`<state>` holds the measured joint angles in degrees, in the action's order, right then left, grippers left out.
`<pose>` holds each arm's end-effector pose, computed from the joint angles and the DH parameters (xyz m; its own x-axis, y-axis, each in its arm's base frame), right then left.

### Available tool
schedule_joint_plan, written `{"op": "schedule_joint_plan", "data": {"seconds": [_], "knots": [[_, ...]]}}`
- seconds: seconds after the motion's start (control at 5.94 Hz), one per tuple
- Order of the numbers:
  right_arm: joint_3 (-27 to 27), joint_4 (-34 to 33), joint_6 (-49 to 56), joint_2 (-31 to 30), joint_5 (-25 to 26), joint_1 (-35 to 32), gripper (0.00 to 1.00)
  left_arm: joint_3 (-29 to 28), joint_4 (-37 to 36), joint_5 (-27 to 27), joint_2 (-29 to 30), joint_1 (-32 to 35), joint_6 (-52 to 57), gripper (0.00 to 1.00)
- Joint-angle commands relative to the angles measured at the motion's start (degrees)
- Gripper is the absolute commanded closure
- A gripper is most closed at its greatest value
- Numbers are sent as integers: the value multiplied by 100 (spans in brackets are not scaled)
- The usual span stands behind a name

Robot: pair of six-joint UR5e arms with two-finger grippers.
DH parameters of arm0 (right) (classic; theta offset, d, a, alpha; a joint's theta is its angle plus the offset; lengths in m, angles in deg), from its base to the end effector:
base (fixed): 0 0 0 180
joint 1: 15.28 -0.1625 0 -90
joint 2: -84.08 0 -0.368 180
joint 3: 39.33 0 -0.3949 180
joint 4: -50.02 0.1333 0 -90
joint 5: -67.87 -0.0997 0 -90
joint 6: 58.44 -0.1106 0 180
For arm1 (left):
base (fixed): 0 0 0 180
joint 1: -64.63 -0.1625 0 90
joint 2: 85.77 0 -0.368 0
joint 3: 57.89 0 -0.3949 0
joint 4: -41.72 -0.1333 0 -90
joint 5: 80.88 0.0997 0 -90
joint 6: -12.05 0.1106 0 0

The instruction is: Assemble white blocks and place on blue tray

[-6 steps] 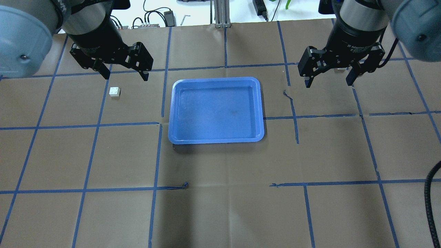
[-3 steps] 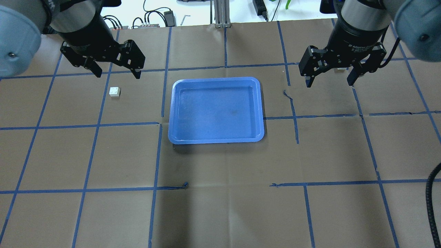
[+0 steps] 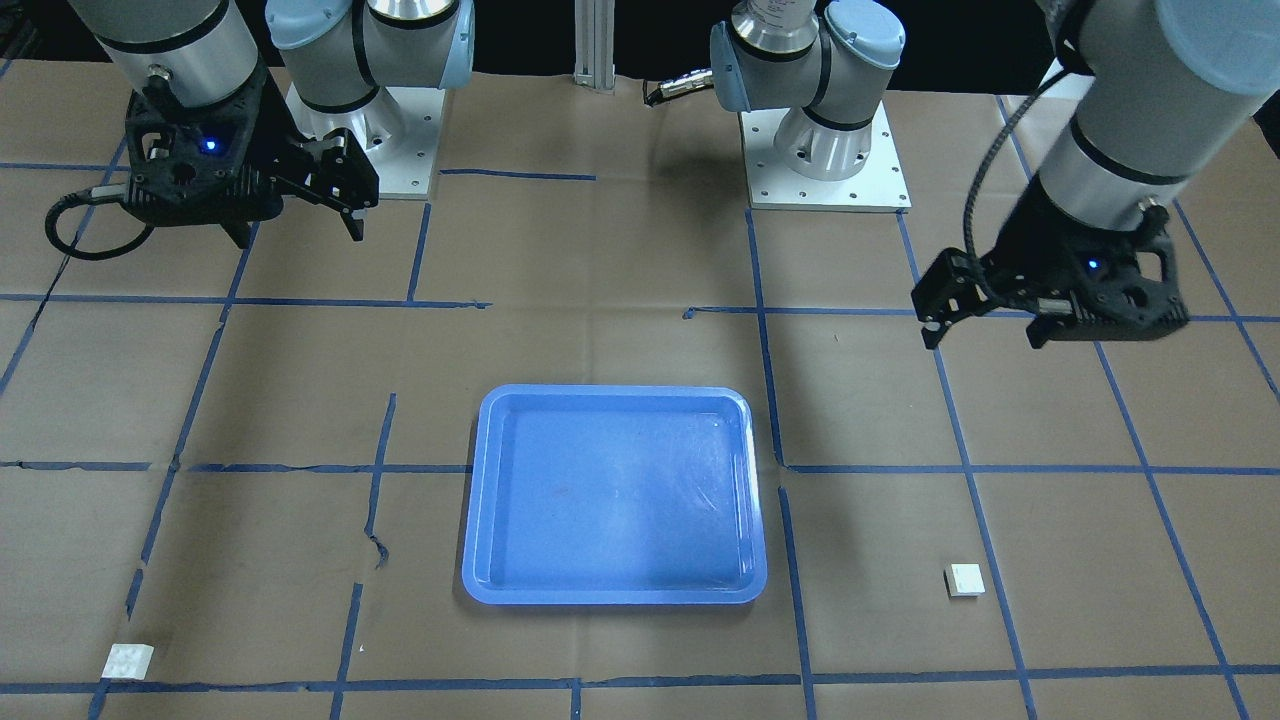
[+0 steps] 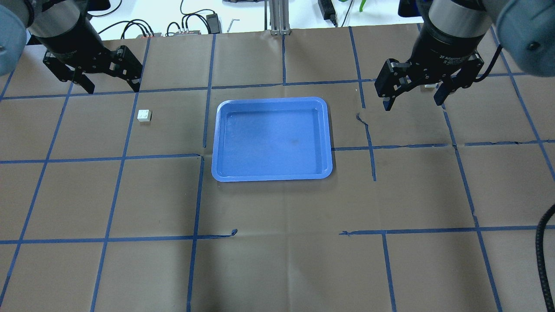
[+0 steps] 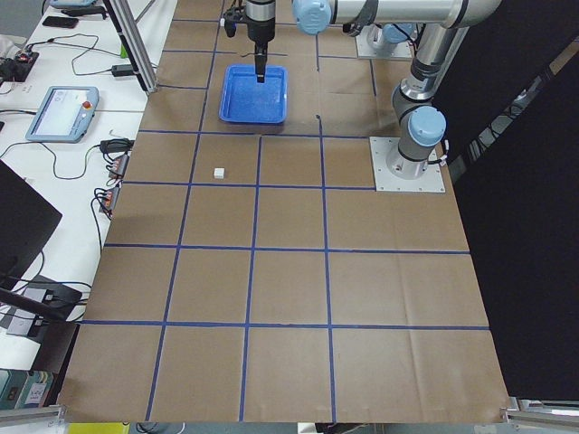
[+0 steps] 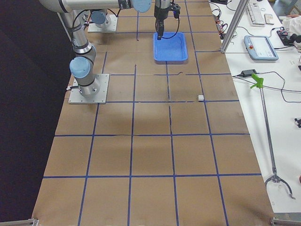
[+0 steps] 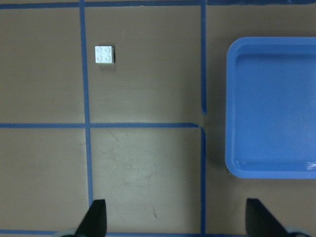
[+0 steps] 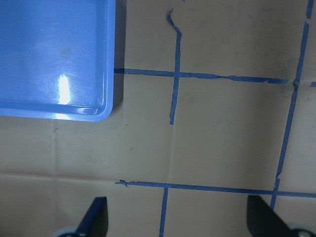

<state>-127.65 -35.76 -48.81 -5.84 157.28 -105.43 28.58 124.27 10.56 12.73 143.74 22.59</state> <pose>0.1357 -0.4894 0.4265 -0.9854 -0.1692 -0.0178 -0.1699 0.9845 0.0433 -0.0238 -0.5669 0.3861 -0.9994 -0.0073 -0.0326 -0.0060 0.9993 -0.0379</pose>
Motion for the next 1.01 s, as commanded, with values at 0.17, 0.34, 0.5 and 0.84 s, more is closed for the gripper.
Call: {"op": "schedule_joint_plan", "data": {"seconds": [0.17, 0.34, 0.5, 0.84], "knots": [[34, -543, 2287, 317, 32, 225, 0, 11, -1423, -21, 1404, -326, 632, 1], [60, -727, 3855, 483, 6, 417, 0, 2, -2113, -21, 1930, -326, 634, 1], [112, -1016, 5263, 650, -3, 767, 0, 20, -2790, -21, 2414, -335, 825, 1], [907, -1239, 7848, 1420, 14, 1366, 0, 116, -3077, 14, 2909, -335, 853, 2]]}}
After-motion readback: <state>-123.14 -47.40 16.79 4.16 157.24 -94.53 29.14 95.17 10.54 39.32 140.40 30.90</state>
